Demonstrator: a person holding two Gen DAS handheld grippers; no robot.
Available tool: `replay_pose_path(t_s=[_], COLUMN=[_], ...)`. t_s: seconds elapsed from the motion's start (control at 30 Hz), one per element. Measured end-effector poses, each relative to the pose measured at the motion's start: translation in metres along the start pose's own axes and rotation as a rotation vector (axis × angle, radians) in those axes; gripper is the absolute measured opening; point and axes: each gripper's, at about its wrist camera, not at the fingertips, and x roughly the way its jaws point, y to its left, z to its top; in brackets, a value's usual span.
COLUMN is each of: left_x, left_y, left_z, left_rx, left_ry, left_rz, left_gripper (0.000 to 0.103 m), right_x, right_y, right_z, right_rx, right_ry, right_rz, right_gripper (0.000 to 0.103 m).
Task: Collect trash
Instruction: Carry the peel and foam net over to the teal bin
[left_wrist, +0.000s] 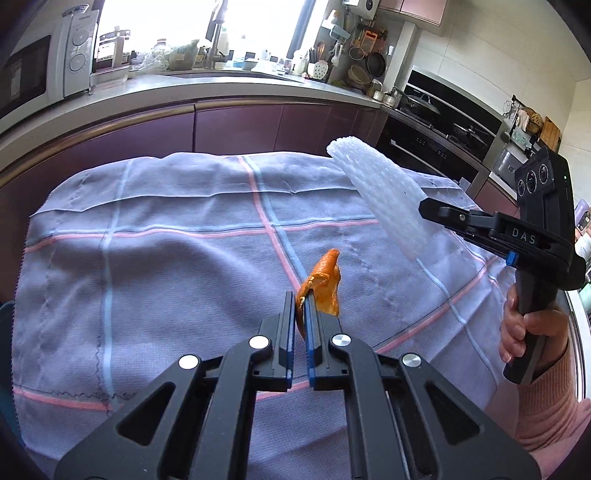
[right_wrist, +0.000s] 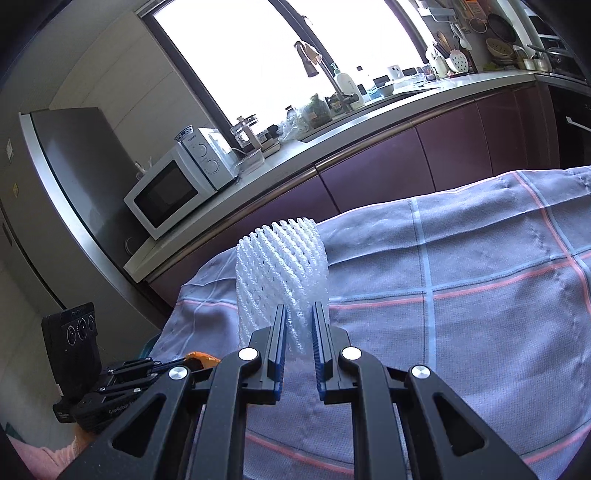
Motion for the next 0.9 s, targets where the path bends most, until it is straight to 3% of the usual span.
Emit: replay_pose_path(t_s=[0.9], left_x=[-0.114], left_y=[0.079], left_z=[-0.044], left_rx=[-0.098], left_ry=[-0.133], left_rz=[0.158], left_gripper=[0.005], right_x=[0.033], right_y=[0.090], right_z=[-0.039], right_rx=[-0.103], right_ry=[0.074], right_rz=[0.126], right_gripper=[0.012])
